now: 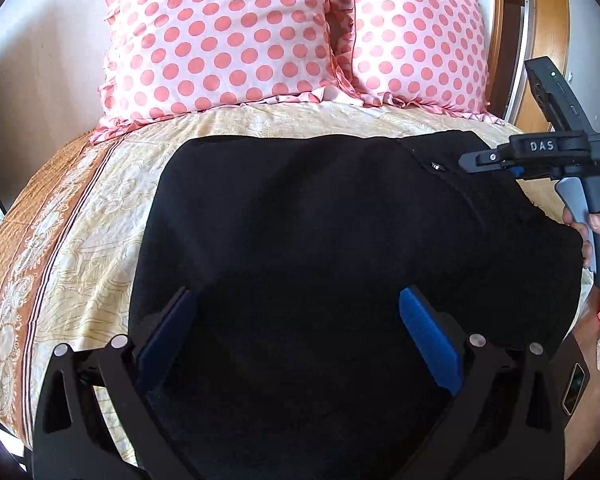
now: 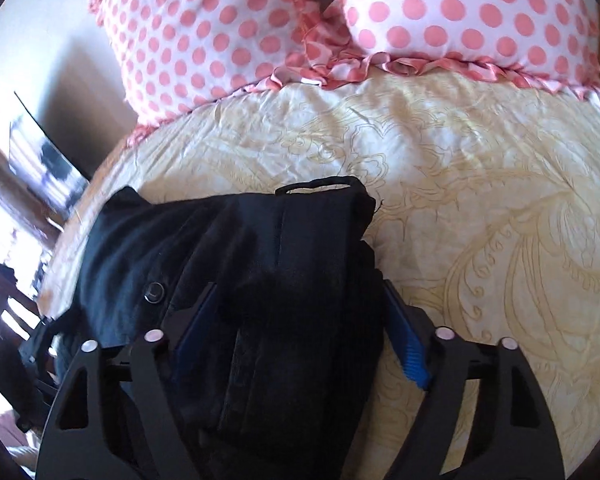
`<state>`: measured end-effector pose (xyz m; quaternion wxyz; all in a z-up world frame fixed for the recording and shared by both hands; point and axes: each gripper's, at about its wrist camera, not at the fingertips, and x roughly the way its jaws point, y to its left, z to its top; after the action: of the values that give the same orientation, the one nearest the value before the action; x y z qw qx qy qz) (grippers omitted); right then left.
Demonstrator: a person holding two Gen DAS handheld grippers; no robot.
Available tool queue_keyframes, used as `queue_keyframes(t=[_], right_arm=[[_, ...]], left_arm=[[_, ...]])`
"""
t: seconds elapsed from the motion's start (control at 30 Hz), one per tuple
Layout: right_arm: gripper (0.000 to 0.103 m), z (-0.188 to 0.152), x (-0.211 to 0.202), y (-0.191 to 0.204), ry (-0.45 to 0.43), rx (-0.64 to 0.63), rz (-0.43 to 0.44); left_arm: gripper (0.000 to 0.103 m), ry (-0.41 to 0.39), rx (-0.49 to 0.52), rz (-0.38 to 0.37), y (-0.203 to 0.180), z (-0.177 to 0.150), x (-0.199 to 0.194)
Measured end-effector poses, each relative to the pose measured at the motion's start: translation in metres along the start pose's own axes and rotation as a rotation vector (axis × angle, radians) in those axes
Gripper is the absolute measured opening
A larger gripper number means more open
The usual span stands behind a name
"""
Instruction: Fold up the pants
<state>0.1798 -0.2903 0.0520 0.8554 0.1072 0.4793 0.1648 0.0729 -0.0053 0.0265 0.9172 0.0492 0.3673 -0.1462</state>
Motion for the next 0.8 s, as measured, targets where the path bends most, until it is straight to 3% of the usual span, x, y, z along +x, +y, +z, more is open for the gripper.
queue_keyframes(t=[0.07,0.13,0.23,0.4,0.5,0.57,0.63,0.8], right_arm=[[0.058,-0.001,-0.003,0.003,-0.01,-0.032,0.004],[0.051,-0.003,-0.007,0.005,-0.029,-0.058,0.006],[0.052,-0.004,-0.006,0.001,-0.029,-0.055,0.012],[0.066,0.002,0.002,-0.012,-0.014,-0.011,0.035],[0.064,0.003,0.003,-0.013,-0.029,-0.019,0.069],[0.042,0.0,-0.001,-0.009,-0.046,-0.047,0.106],[0.033,-0.001,-0.005,-0.006,-0.057,-0.066,0.113],[0.031,-0.002,-0.004,-0.009,-0.057,-0.051,0.125]], left_arm=[[0.101,-0.002,0.002,0.0,0.0,0.0,0.0],[0.101,-0.005,0.003,0.0,0.0,0.0,0.001],[0.101,-0.008,0.0,-0.005,-0.001,0.001,-0.001],[0.101,-0.072,-0.036,-0.01,0.018,0.019,-0.018],[0.101,-0.095,-0.084,0.013,0.047,0.04,-0.02],[0.101,-0.063,-0.133,-0.008,0.07,0.053,-0.01],[0.1,-0.019,-0.181,-0.047,0.09,0.064,0.006],[0.087,0.105,-0.24,-0.096,0.114,0.075,0.044]])
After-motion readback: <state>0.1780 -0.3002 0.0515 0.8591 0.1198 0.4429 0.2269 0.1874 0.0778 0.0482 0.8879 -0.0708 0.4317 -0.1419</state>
